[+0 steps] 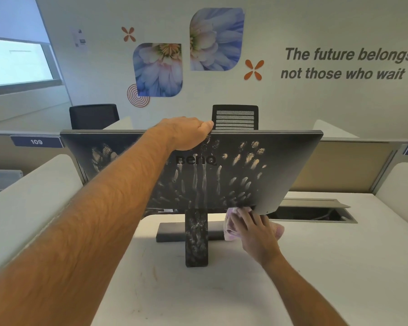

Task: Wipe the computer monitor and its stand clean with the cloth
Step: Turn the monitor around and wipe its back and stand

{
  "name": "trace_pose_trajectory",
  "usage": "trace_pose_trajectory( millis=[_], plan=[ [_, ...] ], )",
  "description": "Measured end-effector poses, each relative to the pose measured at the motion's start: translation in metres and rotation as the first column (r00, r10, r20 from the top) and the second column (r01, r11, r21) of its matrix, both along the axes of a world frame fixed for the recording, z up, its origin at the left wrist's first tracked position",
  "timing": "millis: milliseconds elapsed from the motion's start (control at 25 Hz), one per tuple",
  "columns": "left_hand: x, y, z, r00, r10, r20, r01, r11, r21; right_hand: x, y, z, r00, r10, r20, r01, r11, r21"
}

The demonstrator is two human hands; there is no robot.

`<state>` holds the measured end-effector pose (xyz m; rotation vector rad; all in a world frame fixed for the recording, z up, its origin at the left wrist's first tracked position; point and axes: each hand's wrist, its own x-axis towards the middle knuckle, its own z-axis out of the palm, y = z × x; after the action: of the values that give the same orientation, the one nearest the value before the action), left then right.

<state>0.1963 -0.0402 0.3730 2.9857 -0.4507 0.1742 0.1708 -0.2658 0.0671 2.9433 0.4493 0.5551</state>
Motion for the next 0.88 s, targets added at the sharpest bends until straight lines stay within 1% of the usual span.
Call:
trace_pose_trajectory(
  millis=[80, 160, 240, 360, 440, 560, 680, 720, 800, 880],
  plan=[
    [-0.001, -0.001, 0.0, 1.0, -0.005, 0.0, 0.005, 1.0, 0.005, 0.003, -0.001, -0.002, 0.999, 0.002, -0.034, -0.003, 1.0, -0.021],
    [-0.002, -0.001, 0.001, 1.0, -0.001, 0.001, 0.001, 1.0, 0.008, 0.001, -0.003, -0.007, 0.997, 0.038, -0.066, -0.04, 0.999, -0.029],
    [-0.001, 0.001, 0.001, 1.0, 0.007, 0.003, -0.007, 1.0, 0.011, -0.001, 0.0, -0.008, 0.996, 0.072, -0.05, -0.072, 0.997, -0.006],
    [-0.001, -0.001, 0.001, 1.0, 0.006, -0.002, -0.006, 1.0, 0.012, 0.003, 0.01, -0.001, 0.998, 0.061, 0.002, -0.061, 0.998, 0.004],
    [-0.003, -0.001, 0.001, 1.0, 0.0, -0.007, 0.0, 1.0, 0.014, 0.008, 0.014, -0.004, 0.999, 0.039, -0.024, -0.04, 0.999, -0.015],
    [-0.004, -0.001, 0.002, 1.0, -0.008, -0.011, 0.008, 1.0, 0.008, 0.007, 0.014, -0.011, 0.995, 0.094, -0.039, -0.094, 0.996, -0.002],
    [-0.004, -0.001, 0.002, 1.0, -0.017, -0.007, 0.017, 1.0, 0.013, 0.007, 0.017, -0.008, 0.99, 0.139, 0.019, -0.139, 0.99, 0.009],
    [-0.004, -0.001, 0.003, 1.0, -0.018, -0.012, 0.019, 1.0, 0.016, 0.009, 0.018, -0.006, 0.99, 0.136, 0.036, -0.136, 0.991, 0.0],
    [-0.005, -0.001, 0.003, 1.0, -0.019, -0.015, 0.02, 1.0, 0.02, 0.014, 0.017, -0.009, 0.991, 0.129, 0.02, -0.128, 0.991, -0.049],
    [-0.005, -0.001, 0.002, 1.0, -0.019, -0.007, 0.019, 1.0, 0.016, 0.014, 0.014, -0.014, 0.988, 0.154, 0.01, -0.153, 0.985, -0.075]
  ],
)
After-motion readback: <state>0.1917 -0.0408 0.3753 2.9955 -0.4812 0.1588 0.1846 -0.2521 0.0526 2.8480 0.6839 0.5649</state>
